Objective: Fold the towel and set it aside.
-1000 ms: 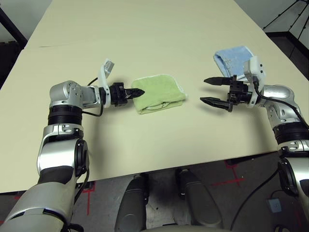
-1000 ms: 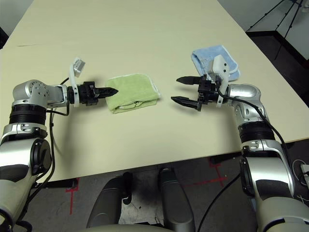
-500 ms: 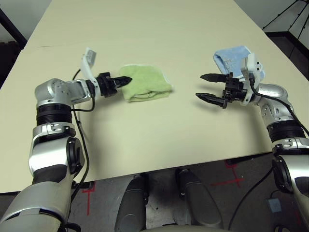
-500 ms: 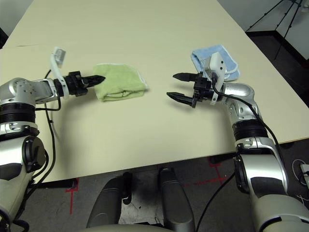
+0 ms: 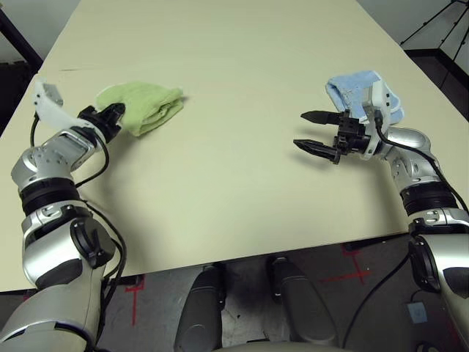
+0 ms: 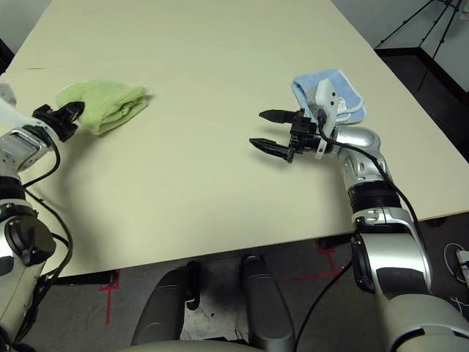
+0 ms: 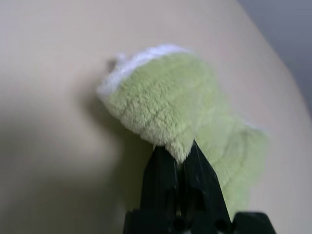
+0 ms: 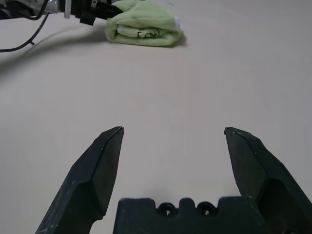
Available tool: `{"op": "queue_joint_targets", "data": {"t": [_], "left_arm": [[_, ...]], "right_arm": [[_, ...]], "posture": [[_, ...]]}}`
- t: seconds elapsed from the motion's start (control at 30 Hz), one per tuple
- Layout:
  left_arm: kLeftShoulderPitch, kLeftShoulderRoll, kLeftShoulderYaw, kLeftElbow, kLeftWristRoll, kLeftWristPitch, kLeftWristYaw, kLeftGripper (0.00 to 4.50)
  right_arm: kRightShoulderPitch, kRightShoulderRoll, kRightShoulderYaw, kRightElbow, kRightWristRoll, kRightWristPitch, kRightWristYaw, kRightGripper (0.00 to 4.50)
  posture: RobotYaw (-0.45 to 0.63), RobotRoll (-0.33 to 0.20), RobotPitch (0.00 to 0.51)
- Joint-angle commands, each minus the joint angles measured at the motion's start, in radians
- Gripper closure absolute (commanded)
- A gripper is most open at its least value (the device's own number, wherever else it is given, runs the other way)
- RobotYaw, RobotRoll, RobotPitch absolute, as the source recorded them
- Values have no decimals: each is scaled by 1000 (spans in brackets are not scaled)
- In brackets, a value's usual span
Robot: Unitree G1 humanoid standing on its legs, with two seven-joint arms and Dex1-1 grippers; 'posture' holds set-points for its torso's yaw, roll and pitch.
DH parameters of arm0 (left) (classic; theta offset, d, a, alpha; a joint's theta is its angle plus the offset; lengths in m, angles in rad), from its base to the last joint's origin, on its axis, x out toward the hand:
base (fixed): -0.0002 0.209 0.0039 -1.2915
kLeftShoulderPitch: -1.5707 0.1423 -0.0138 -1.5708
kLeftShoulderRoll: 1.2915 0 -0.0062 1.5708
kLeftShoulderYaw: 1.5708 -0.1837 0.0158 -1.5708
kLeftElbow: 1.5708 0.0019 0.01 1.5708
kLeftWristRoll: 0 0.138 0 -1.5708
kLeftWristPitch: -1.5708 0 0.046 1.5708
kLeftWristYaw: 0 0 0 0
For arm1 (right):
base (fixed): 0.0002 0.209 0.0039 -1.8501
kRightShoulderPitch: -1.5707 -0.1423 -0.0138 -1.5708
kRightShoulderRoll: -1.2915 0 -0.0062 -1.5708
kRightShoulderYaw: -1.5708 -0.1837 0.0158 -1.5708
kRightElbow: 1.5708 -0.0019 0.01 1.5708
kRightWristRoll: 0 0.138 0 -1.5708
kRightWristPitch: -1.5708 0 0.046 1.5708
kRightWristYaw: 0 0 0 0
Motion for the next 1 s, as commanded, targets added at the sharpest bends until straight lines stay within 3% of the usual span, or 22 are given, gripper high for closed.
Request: {"op": "queue_joint_targets", "data": {"t": [0.03,0.6,0.97,1.0], "left_arm": [[55,-19,59,-82,-40,-51,78,4482],[147,-145,128,-329,-112,-210,351,4482],[181,-156,106,-356,-140,-147,449,4482],[187,-157,100,-364,-138,-128,467,3953]], "right_arm": [[-4,-7,-5,-2,6,-5,2,0],[-23,-5,8,11,-1,-7,18,0],[-24,-6,9,6,-4,-6,18,0],[-24,-6,10,6,-4,-6,18,0]], "posture": [[-29,0,198],[-14,0,200],[-14,0,203],[-12,0,203]]}}
